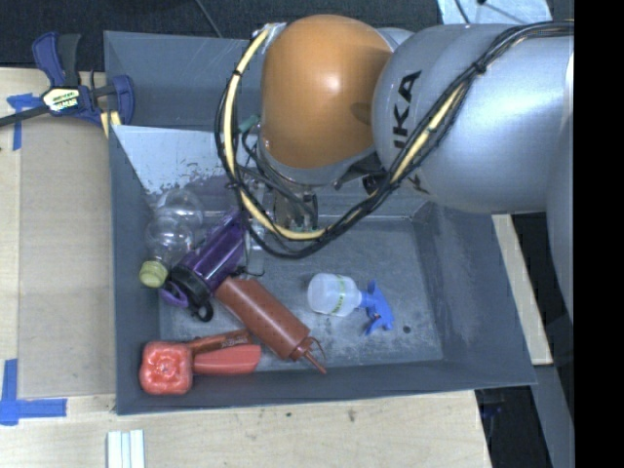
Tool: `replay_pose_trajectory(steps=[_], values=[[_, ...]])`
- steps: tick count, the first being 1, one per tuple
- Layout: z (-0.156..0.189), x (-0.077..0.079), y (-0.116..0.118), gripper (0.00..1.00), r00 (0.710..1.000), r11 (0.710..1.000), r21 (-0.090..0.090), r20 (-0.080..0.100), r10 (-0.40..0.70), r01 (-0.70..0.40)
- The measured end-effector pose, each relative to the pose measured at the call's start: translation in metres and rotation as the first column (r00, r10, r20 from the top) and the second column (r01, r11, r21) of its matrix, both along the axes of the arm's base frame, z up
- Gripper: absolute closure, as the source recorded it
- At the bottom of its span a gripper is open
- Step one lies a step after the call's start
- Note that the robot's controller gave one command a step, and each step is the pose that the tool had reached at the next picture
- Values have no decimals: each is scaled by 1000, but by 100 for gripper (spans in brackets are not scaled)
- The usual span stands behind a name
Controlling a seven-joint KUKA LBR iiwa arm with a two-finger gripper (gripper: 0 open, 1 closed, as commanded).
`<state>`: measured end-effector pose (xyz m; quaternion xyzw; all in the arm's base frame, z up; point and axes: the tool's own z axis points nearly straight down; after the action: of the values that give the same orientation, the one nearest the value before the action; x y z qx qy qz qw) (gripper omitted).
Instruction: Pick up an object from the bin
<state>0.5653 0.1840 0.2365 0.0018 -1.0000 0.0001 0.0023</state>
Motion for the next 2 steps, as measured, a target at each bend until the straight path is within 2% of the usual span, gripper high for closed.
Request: replay_pose_trajectory(steps=[1,2], values=[[5,1,-1,0,1000,1000,2,8,-3,3],[-35,3,2,0,1000,1000,4,16,11,-11]])
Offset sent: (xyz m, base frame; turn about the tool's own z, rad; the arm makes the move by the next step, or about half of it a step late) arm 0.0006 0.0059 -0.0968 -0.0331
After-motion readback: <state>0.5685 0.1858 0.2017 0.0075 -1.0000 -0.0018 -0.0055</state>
